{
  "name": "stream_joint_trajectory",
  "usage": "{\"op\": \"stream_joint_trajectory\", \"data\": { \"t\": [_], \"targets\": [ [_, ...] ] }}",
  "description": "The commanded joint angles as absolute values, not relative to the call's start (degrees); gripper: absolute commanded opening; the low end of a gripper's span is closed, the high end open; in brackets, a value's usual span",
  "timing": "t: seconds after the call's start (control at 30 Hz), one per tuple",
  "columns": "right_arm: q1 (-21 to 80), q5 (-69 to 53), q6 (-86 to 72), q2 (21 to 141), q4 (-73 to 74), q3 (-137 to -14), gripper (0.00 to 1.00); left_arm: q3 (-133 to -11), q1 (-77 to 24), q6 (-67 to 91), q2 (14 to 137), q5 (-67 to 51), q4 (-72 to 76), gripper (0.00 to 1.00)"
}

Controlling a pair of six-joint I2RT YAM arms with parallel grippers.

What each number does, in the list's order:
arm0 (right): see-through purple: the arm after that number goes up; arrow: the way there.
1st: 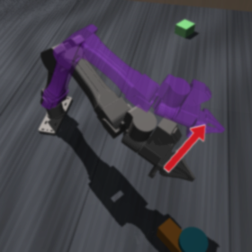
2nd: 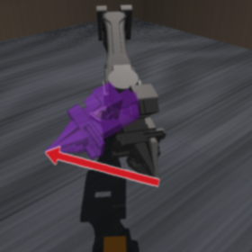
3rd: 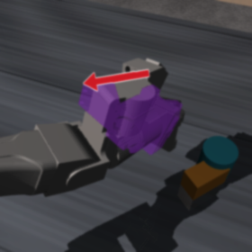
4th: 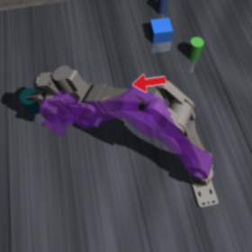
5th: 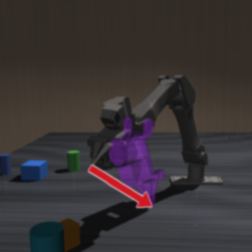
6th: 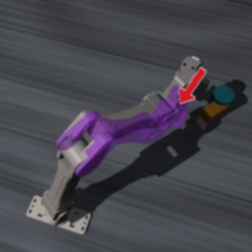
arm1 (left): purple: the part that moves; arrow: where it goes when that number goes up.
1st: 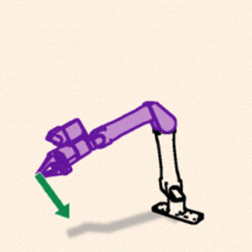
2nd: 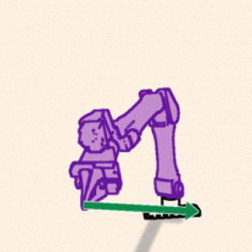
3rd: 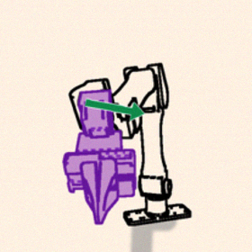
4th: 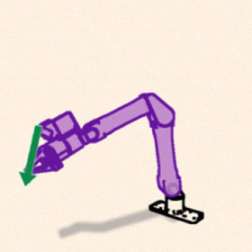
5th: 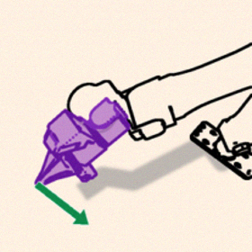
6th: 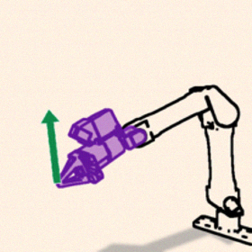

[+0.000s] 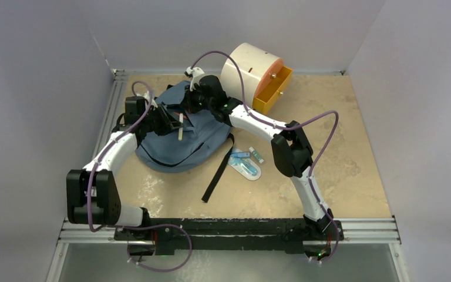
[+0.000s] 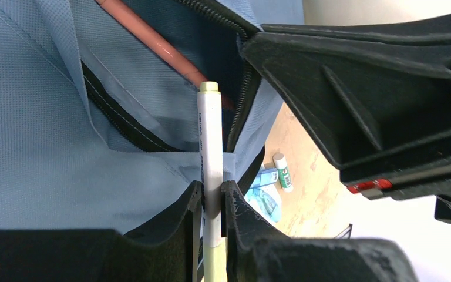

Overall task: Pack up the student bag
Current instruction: Place the stationery in the student bag.

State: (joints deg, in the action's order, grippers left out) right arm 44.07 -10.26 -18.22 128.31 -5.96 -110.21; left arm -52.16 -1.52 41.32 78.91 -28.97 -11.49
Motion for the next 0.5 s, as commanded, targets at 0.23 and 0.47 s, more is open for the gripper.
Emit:
{"op": "stream_joint_trajectory", "data": {
  "t": [0.23,0.47],
  "targets": [
    [44.28,-12.65,-19.42,124.16,-10.09,-109.99,0.0,-58.05,-1.22,45.62,85.94,-27.86,-4.09,0.0],
    [44.28,-12.92,-19.83,123.77,-10.37,-109.73,0.0,-58.96,-1.24,52.55,90.94,-23.3,1.95,0.0]
  ]
}}
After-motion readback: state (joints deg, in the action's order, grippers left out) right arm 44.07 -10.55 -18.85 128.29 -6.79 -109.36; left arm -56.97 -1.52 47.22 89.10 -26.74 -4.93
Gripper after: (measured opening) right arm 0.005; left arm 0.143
